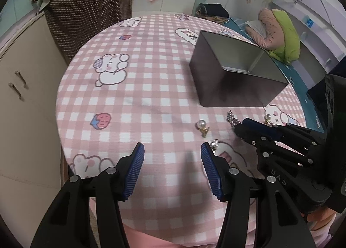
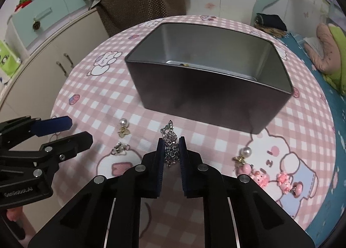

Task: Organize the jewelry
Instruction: 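Grasp the silver chain with the right gripper, then grasp a pearl earring with the left gripper while the right lifts the silver chain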

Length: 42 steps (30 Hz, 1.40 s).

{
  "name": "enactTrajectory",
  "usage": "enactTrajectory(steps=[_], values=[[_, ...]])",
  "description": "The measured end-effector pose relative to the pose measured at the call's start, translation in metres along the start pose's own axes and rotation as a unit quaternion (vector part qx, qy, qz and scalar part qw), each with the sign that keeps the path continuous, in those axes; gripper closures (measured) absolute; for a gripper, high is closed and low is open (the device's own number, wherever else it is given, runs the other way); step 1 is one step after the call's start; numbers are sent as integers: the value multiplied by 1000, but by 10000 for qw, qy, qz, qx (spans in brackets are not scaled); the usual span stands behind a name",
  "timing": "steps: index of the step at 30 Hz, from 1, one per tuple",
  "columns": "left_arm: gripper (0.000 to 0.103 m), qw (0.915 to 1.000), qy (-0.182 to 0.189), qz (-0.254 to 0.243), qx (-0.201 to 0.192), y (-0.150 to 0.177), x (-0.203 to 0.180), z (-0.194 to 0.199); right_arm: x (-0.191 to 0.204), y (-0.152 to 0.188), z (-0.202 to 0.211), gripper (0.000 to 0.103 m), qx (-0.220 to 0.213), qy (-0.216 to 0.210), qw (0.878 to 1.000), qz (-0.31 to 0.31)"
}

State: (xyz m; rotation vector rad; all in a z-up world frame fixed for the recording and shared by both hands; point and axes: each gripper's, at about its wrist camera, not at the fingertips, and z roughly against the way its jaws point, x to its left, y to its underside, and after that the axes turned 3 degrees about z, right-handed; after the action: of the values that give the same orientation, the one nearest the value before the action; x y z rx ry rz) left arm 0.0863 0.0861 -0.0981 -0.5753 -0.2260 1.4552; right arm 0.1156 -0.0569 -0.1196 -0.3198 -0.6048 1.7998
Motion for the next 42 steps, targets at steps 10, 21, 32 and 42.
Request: enactTrajectory(steps=[10,21,32,42], values=[[51,9999,105,36,92,-7,-11,-8,-31,4,20,89,-218,10,9989,-404],[52,9993,-250,-248,92,-20,-32,-28,-68,3,46,89,-532,159,9954,-775],[93,9973,-623,-364,104,-21,-33,-35,-78,0,52,89,-610,236,9943,-839],[93,9979,-612,-182,-60,-22,-31,-22,-78,1,59,89,-689,234,9938,-837]])
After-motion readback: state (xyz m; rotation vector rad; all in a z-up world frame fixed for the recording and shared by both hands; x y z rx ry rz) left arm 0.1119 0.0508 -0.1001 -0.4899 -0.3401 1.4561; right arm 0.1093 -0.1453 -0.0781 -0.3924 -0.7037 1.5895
